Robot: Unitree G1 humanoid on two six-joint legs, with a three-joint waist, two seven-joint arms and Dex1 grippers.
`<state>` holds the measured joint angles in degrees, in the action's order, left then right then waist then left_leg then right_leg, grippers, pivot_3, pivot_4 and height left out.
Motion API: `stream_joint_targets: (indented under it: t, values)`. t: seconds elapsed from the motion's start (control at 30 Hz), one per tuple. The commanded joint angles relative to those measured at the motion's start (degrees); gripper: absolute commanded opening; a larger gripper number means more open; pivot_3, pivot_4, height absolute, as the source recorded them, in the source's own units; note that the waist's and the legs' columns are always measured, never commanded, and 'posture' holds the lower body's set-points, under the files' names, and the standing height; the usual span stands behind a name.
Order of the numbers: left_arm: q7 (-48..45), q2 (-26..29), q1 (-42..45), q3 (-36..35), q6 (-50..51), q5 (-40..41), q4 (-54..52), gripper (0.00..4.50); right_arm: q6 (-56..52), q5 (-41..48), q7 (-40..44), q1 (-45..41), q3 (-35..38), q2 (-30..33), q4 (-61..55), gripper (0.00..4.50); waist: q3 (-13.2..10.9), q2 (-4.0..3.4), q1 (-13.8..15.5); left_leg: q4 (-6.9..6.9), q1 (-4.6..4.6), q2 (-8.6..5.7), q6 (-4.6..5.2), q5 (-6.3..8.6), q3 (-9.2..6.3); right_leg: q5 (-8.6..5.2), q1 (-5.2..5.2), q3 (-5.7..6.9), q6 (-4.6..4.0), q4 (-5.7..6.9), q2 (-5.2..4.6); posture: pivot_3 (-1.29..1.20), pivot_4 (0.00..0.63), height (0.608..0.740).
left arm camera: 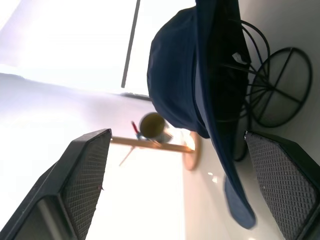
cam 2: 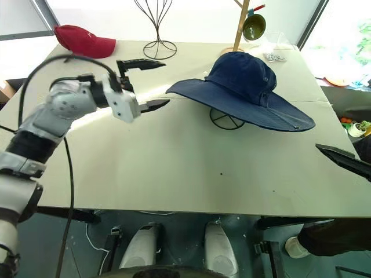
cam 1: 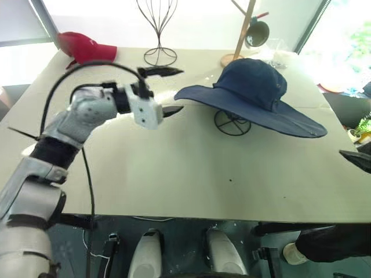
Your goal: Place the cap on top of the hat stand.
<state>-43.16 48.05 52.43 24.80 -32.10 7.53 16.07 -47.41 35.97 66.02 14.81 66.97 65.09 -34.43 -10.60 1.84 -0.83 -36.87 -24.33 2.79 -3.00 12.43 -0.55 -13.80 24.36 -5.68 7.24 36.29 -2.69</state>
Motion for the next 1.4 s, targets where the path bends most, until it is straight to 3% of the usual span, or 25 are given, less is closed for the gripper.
stream_joint_targets:
  t: [0.03,0.13,0.27,0.5,0.73,0.83,1.07,1.4]
  values:
    - [-18.21,7.46,-0.38,-7.43,30.47,24.23,-10.61,4.43,2.53,-1.79,-1.06,-2.03,0.37,2.04,-3.72,4.50,-0.01,0.00,-0.22,0.00,0.00,0.00,0.00,0.00,0.00,0.00,0.00,0.00,0.00,0.02,0.00,0.00,0.150,0.739]
    - [-27.32,12.25,3.63,-13.06,58.36,41.32,-11.75,4.43,5.93,-4.76,-2.05,-2.59,-3.39,2.77,-7.08,4.50,-0.02,0.00,-0.38,-0.02,0.03,0.02,0.02,0.00,-0.02,-0.04,0.00,0.00,-0.05,0.06,0.03,0.00,0.150,0.739]
    - [-37.52,15.35,8.51,-18.50,78.64,51.96,-9.47,4.43,11.01,-9.94,-5.47,-2.68,-12.16,2.43,-10.85,4.50,-0.03,0.02,-0.25,-0.14,-0.01,0.00,0.05,0.02,-0.03,-0.10,-0.02,0.02,-0.02,0.06,0.01,0.00,0.150,0.739]
    - [-40.33,14.24,7.10,-20.39,82.09,47.10,-14.33,4.43,16.51,-18.49,-18.33,-10.59,-34.42,2.24,-13.87,4.50,-0.03,0.01,-0.35,-0.19,0.00,0.00,0.05,0.02,-0.03,-0.10,-0.01,0.02,-0.10,0.05,0.01,0.00,0.150,0.739]
    - [-41.34,13.75,6.17,-21.37,82.12,42.92,-15.79,4.43,21.03,-33.69,-29.48,-17.88,-55.84,-1.64,-9.64,4.50,-0.04,0.02,-0.31,-0.18,-0.09,0.00,0.06,0.03,-0.02,-0.11,0.12,0.01,-0.12,0.05,0.01,0.00,0.150,0.739]
    - [-41.63,13.78,5.44,-22.17,82.37,42.02,-16.27,4.50,22.17,-38.30,-31.66,-19.38,-60.09,-3.58,-7.59,3.65,-0.04,0.01,-0.27,-0.19,-0.09,0.00,0.06,0.03,-0.01,-0.11,0.12,0.01,-0.12,0.05,0.01,0.00,0.150,0.739]
    - [-40.89,13.29,4.71,-23.97,82.60,40.24,-16.44,4.50,25.85,-46.36,-34.22,-23.93,-64.05,-6.25,-3.02,0.09,-0.04,0.01,-0.34,-0.21,-0.10,0.01,0.06,0.02,-0.01,-0.10,0.12,0.01,-0.13,0.06,0.03,0.00,0.150,0.739]
    - [-41.00,12.21,4.77,-24.85,82.41,38.40,-16.01,4.50,39.67,-63.02,-37.49,-20.13,-70.40,-6.57,1.84,0.03,-0.04,0.01,-0.33,-0.20,-0.09,0.01,0.07,0.03,-0.01,-0.11,0.12,0.00,-0.13,0.07,0.03,0.00,0.150,0.739]
